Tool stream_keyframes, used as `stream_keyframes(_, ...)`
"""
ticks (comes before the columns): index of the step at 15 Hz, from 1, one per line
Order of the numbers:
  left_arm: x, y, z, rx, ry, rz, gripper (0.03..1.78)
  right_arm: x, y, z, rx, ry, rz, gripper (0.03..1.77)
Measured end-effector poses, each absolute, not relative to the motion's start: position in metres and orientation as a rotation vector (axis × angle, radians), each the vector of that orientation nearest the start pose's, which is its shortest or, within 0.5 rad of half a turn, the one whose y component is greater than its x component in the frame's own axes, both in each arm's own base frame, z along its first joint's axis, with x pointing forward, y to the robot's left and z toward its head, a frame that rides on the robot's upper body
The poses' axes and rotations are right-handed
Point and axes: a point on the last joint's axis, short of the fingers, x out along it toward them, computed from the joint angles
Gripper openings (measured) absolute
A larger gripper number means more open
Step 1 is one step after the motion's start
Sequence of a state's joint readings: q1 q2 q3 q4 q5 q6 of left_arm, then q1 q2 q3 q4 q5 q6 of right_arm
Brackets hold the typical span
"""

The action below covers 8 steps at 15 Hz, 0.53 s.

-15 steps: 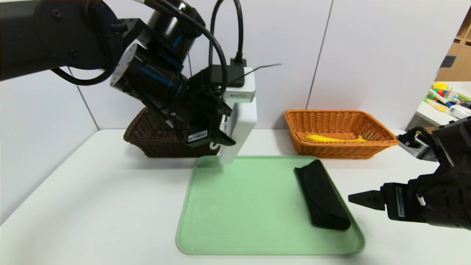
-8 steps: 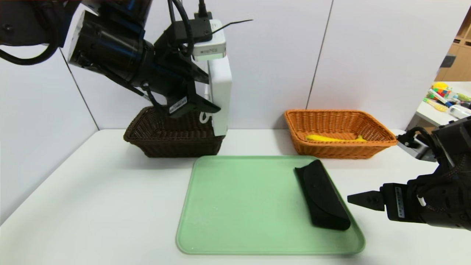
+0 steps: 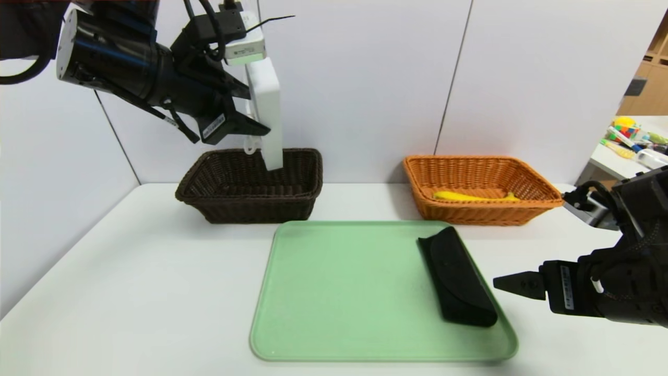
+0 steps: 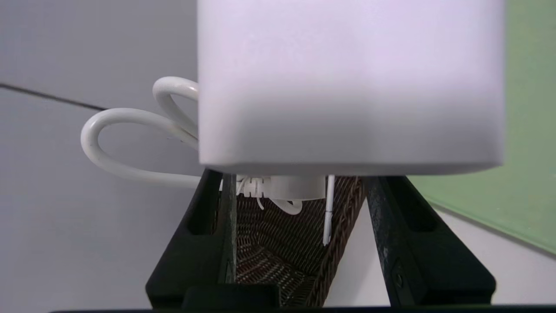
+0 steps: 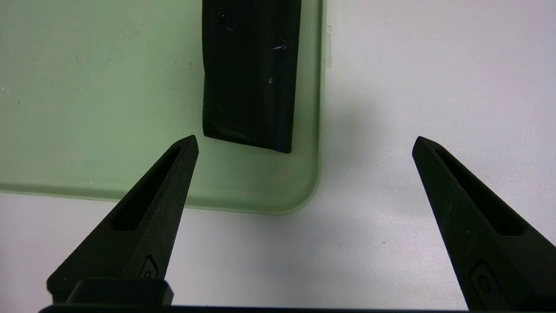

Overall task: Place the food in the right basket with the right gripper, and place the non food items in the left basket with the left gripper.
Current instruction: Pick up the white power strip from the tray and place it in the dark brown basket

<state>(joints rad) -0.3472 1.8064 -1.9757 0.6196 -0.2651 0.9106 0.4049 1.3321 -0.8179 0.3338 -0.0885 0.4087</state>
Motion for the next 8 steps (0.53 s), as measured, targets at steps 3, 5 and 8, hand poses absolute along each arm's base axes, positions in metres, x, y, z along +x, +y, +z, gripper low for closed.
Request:
stream_keyframes(3,0.316,-0.092,0.344,0.872,0.209,-0.699,0.87,0.171,0.071,0.194,0.174,0.871,0.122,1.70)
stream_keyframes(5,0.330,-0.083,0.336,0.863,0.241,-0.660,0.87,0.171,0.071,0.193,0.174,0.872,0.121,1.70)
stream_keyframes(8,0.351,-0.074,0.320,0.859,0.298,-0.585,0.87,0.171,0.071,0.193,0.174,0.873,0.121,1.70)
